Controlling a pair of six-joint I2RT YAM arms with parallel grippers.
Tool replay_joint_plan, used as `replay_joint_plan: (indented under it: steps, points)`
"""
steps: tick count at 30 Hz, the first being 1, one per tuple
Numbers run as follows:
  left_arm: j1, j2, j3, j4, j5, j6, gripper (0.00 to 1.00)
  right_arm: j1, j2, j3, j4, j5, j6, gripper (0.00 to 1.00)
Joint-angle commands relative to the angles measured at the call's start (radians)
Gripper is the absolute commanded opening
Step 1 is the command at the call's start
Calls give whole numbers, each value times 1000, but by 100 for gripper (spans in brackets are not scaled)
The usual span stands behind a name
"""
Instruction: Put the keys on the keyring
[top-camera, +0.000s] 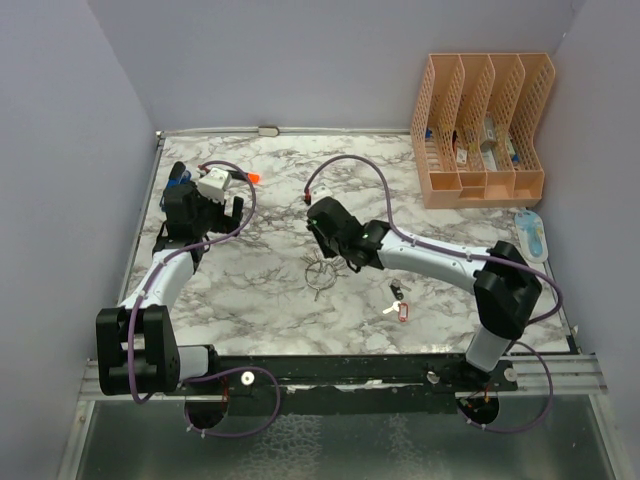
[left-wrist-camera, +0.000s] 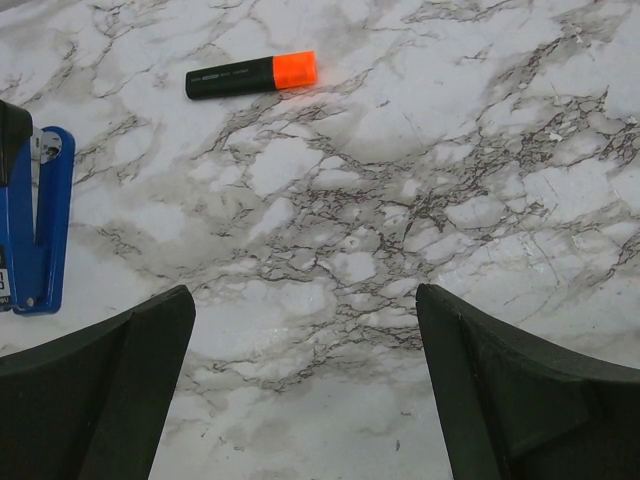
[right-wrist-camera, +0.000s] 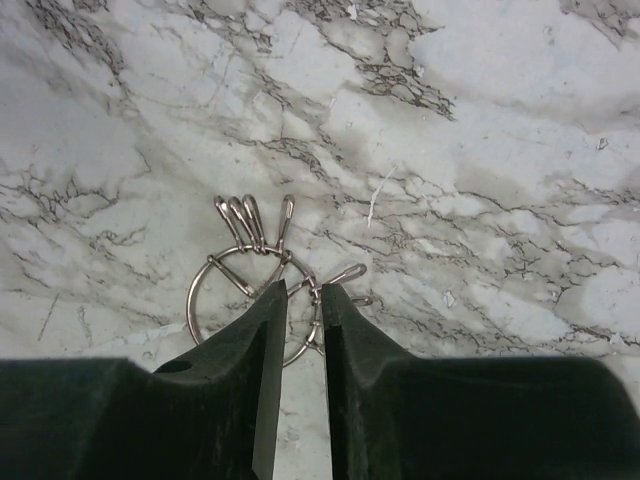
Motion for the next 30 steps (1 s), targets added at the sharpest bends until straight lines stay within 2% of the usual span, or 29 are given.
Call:
replay_joint_plan:
  steps: [1, 4, 12, 18, 26, 30]
  points:
    - [9, -4, 0, -4, 35, -8, 95, -11, 30, 38, 6, -66, -78, 17]
    - [11, -1, -3, -2, 37, -7, 95, -11, 56, 27, -73, -161, -38, 13]
    - [19, 7, -3, 0, 40, -10, 95, 9, 26, -92, -77, -350, 69, 16]
    - [22, 8, -3, -1, 43, -10, 95, 34, 85, -65, -124, -457, 117, 14]
    - [26, 3, -3, -1, 51, -13, 95, 31, 27, -44, -181, -246, 140, 19]
    - [27, -2, -2, -2, 52, -13, 95, 5, 40, -21, -213, -251, 133, 19]
